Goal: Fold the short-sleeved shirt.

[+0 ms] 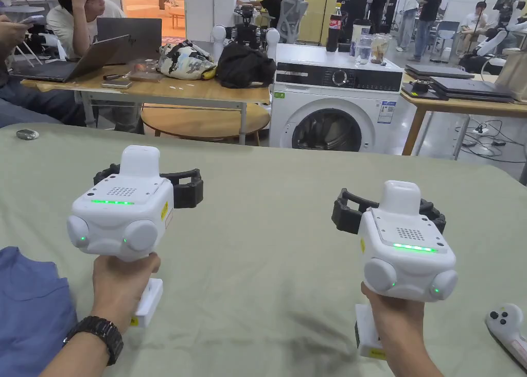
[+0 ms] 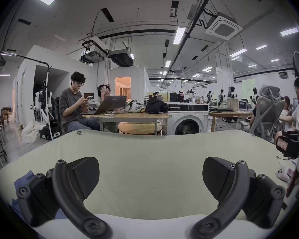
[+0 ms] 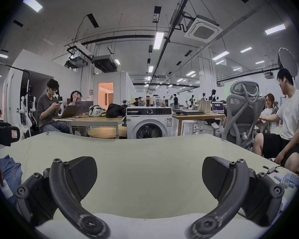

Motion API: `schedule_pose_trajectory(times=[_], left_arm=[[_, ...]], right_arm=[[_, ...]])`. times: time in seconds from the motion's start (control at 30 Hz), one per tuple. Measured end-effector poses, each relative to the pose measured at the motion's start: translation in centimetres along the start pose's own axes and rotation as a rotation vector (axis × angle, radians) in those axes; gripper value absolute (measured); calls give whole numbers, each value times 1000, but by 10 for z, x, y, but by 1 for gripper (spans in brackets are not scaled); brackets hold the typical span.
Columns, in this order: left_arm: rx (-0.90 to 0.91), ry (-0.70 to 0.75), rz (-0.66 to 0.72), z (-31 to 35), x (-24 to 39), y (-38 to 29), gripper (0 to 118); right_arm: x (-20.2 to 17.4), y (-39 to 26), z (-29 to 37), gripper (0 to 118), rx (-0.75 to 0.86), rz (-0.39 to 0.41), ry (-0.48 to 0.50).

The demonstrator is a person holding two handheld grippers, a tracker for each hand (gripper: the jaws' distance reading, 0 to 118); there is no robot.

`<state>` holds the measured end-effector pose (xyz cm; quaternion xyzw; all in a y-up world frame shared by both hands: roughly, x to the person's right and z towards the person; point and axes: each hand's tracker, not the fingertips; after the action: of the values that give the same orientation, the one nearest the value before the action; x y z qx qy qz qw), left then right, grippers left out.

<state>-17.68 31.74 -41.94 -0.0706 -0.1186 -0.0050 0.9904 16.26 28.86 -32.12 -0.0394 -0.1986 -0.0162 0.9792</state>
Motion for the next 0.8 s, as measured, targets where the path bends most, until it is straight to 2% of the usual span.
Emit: schedule_pose_trajectory(times=[0.27, 0.6, 0.8], left_arm=[[15, 26, 5, 2, 5, -3, 117], [18, 26, -35, 3, 9, -2, 117], [11, 29, 1, 3, 10, -5, 117]], right_arm=[[-5, 1, 1, 118, 8, 48, 13], [-4, -1, -1, 118, 4, 58, 18], [-7, -2, -1, 118, -5, 52, 25]])
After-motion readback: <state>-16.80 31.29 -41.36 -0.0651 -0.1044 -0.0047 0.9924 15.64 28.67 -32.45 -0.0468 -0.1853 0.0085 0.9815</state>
